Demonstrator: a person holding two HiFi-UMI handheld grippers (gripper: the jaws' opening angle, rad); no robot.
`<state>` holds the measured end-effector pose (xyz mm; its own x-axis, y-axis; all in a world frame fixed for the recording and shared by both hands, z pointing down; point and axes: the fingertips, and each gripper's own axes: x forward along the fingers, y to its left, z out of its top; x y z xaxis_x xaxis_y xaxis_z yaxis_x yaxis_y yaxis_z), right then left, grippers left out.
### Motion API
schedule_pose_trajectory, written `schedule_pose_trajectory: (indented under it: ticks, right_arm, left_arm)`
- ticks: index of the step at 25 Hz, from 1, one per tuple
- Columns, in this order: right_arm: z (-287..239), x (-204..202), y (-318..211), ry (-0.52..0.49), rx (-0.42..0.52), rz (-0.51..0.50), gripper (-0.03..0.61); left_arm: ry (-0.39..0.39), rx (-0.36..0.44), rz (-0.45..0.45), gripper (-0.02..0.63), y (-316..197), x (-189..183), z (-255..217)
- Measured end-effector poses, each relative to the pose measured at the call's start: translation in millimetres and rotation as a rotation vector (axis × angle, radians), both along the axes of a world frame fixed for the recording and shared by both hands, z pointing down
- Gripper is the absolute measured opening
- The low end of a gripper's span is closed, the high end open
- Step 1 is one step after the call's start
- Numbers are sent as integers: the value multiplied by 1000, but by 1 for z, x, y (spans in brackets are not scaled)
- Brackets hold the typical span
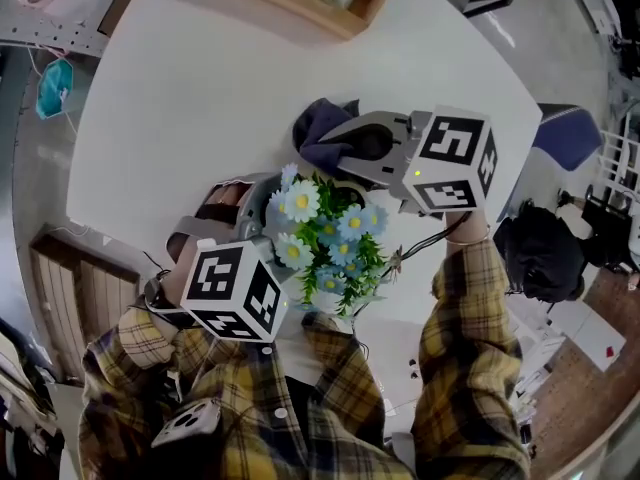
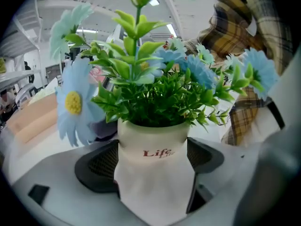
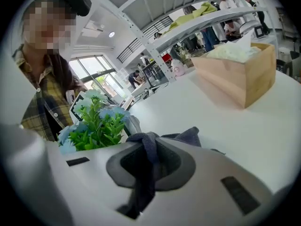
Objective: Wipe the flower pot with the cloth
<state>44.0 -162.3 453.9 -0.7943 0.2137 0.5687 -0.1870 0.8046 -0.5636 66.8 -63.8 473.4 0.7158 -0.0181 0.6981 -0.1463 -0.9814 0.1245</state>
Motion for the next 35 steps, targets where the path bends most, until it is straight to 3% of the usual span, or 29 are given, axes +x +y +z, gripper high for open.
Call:
schedule_pose_trajectory:
  ticks: [3, 6, 9, 13, 21, 27, 30, 35]
  right_arm:
    - [4, -8, 2, 27, 0, -54, 15]
    - [4, -9, 1, 39, 10, -45, 15]
    - [-1, -2, -3, 31, 36, 10, 15]
    - [-17, 10, -14, 26, 102, 101, 15]
    - [-87, 30, -26, 8, 299, 275, 15]
    - [-157, 51, -23, -61, 431, 454, 15]
    - [-187, 51, -17, -93, 485, 528, 15]
    - [-240, 44, -6, -120, 606, 625, 15]
  left_arm:
    - [9, -2, 20, 469, -1, 2, 0]
    - [49, -12, 11, 469, -1, 0, -3]
    - [97, -41, -33, 469, -3, -6, -8]
    - [77, -38, -102, 469, -8, -28, -8]
    - [139, -14, -260, 457, -8, -64, -49]
    - [223, 110, -378, 370, -20, -74, -119]
    - [309, 138, -456, 334, -29, -81, -157]
    - [449, 213, -578, 193, -46, -93, -214]
